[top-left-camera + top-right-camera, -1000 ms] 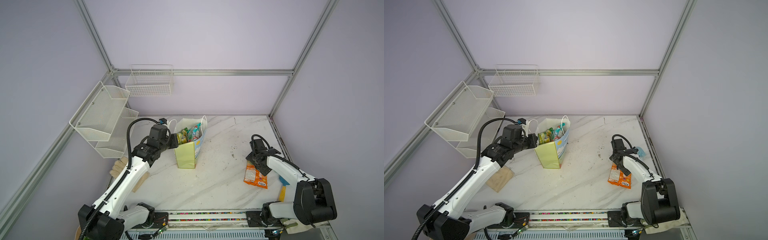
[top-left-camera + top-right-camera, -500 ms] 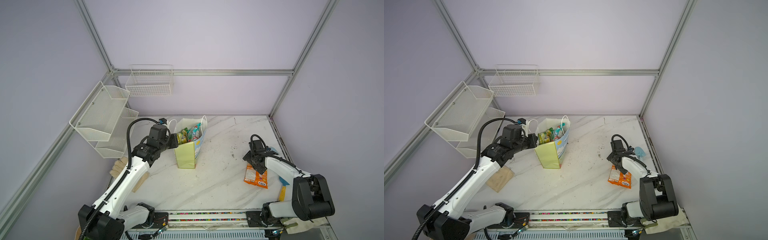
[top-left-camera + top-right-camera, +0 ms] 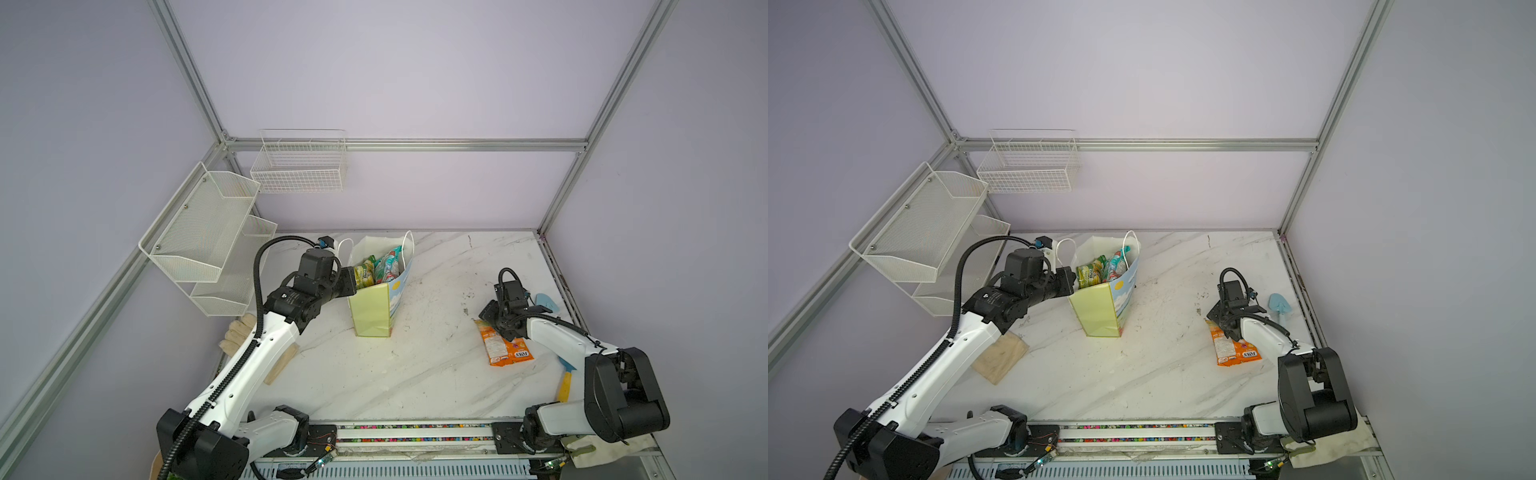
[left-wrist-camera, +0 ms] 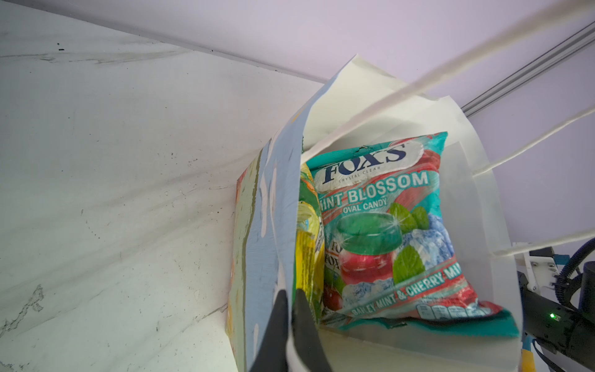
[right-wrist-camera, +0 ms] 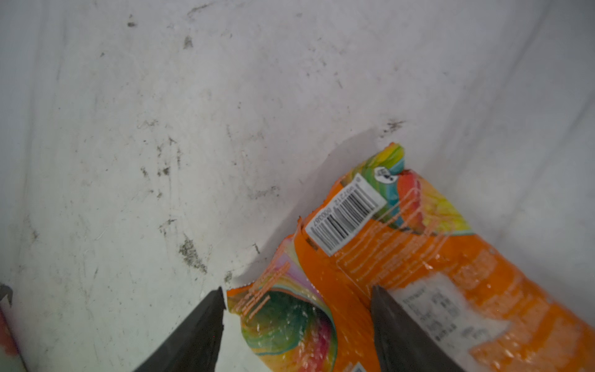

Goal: Place the snacks into the paper bag
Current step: Rotate the snack at the middle-right of the table, then pick up the snack from the middle-right of the table.

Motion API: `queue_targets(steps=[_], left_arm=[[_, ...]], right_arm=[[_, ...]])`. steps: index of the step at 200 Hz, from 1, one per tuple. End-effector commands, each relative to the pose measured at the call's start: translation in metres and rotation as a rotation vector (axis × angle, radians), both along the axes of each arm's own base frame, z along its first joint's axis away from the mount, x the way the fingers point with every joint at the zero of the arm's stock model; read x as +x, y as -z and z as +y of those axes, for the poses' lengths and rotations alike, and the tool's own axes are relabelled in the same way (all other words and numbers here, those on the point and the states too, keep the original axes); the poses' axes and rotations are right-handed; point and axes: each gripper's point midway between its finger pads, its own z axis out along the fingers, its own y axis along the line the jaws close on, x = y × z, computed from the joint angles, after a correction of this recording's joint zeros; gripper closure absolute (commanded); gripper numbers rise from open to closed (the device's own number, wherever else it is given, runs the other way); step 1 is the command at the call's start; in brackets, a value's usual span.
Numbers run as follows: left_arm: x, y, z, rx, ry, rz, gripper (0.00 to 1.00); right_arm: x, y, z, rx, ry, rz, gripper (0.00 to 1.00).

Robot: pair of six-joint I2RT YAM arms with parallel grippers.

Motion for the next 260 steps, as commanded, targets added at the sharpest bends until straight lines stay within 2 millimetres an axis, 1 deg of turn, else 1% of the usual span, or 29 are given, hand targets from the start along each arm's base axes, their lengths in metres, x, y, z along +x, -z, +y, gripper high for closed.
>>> queue_targets(steps=[1,12,21,41,60,63,68,75,79,89,109,136,157,186,210,260], left_arm=[[0.011,-0.013,0.003,-0.018,-0.02,-0.082,1.0],[0.011,-0.013,0.003,-0.018,-0.022,-0.082,1.0],[0.011,-0.014,0.003,-0.018,-0.021,-0.083,1.0],[0.01,-0.015,0.003,-0.019,-0.021,-0.086,1.0],[0.009,-0.016,0.004,-0.016,-0.025,-0.091,1.0],[0.009,-0.016,0.005,-0.017,-0.025,-0.091,1.0],[0.009,-0.016,0.005,-0.016,-0.025,-0.092,1.0],[0.009,-0.015,0.005,-0.013,-0.024,-0.089,1.0],[0.009,-0.015,0.005,-0.013,-0.024,-0.09,1.0],[0.008,-0.016,0.005,-0.011,-0.025,-0.091,1.0],[0.008,-0.015,0.006,-0.008,-0.026,-0.091,1.0],[0.008,-0.015,0.006,-0.01,-0.026,-0.09,1.0],[0.008,-0.013,0.006,-0.013,-0.024,-0.086,1.0],[0.008,-0.012,0.006,-0.01,-0.024,-0.087,1.0],[0.008,-0.013,0.006,-0.011,-0.025,-0.087,1.0],[0.01,-0.014,0.005,-0.013,-0.023,-0.087,1.0]], right_arm=[[0.011,-0.018,0.042,0.102,-0.117,-0.083,0.27],[0.016,-0.032,0.063,0.1,-0.199,-0.128,0.29],[0.018,-0.041,0.07,0.074,-0.229,-0.138,0.29],[0.02,-0.05,0.062,0.008,-0.21,-0.122,0.25],[0.013,-0.047,0.051,-0.01,-0.133,-0.081,0.2],[0.012,-0.054,0.049,-0.006,-0.125,-0.098,0.19],[0.009,-0.055,0.045,-0.012,-0.105,-0.092,0.17],[0.003,-0.053,0.036,-0.035,-0.062,-0.072,0.13],[-0.001,-0.052,0.031,-0.05,-0.034,-0.059,0.08],[-0.01,-0.05,0.013,-0.103,0.034,-0.028,0.04],[-0.025,-0.043,-0.013,-0.145,0.144,0.016,0.03],[-0.043,-0.027,-0.029,-0.107,0.209,0.062,0.03],[-0.049,-0.021,-0.035,-0.084,0.227,0.058,0.04],[-0.059,-0.02,-0.044,-0.074,0.267,0.047,0.06],[-0.066,-0.016,-0.045,-0.056,0.287,0.045,0.07],[-0.082,0.004,-0.049,-0.065,0.297,0.092,0.08]])
